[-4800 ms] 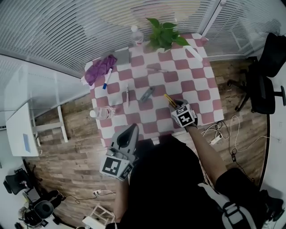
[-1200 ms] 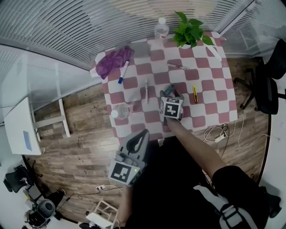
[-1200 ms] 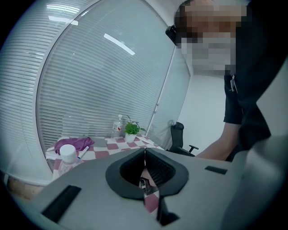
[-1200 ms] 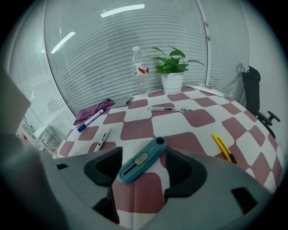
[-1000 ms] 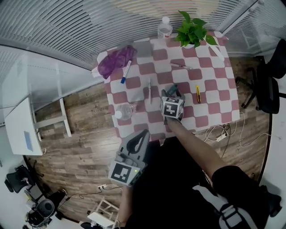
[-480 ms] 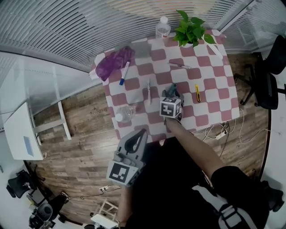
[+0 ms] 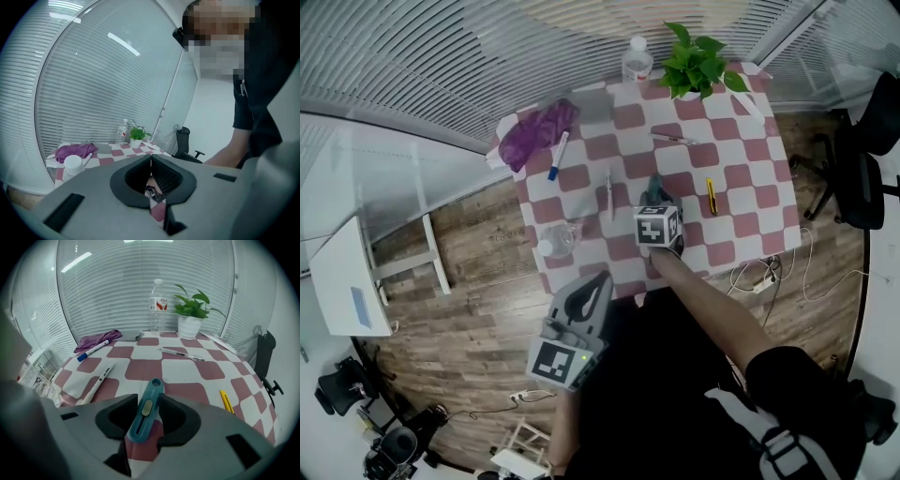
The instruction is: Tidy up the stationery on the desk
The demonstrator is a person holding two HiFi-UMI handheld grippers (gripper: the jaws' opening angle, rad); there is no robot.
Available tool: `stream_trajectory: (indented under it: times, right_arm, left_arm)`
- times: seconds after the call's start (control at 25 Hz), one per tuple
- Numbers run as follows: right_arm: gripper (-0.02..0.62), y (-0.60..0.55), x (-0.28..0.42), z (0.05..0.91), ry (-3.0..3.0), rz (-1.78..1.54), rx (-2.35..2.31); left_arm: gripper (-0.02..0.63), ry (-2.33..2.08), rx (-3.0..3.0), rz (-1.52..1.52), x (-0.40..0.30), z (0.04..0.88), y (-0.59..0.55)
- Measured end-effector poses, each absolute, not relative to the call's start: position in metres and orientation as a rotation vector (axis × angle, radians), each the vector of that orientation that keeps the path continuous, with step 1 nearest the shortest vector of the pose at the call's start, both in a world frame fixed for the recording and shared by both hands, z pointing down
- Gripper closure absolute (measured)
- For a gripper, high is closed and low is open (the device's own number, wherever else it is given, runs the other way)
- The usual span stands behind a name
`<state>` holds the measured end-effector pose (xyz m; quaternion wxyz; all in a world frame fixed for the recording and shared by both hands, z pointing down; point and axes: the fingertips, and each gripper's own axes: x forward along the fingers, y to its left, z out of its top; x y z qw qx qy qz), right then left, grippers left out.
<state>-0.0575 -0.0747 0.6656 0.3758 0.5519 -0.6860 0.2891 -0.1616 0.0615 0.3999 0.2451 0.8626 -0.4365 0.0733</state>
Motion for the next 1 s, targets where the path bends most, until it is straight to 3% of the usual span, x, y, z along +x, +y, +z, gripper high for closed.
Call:
stream_trajectory:
  times: [0.32, 0.48, 1.0]
  right_arm:
    - [0.451, -0.067, -0.056, 0.664, -1.796, 0.799, 1.347]
    - [0.531, -0.066, -0.056, 0.655, -1.841, 0.765, 1.314]
    - [0.482, -0.064, -0.047, 0.662, -1.855, 0.623, 1.23]
  left_arm:
    - [0.574, -1.177, 2.371, 0.197, -0.144, 0.398, 0.059]
    - [0.574, -1.16, 2.374, 0.202, -0.133, 0.399, 0.059]
    - [0.574, -1.142, 2.402, 0.222, -0.106, 0.396, 0.053]
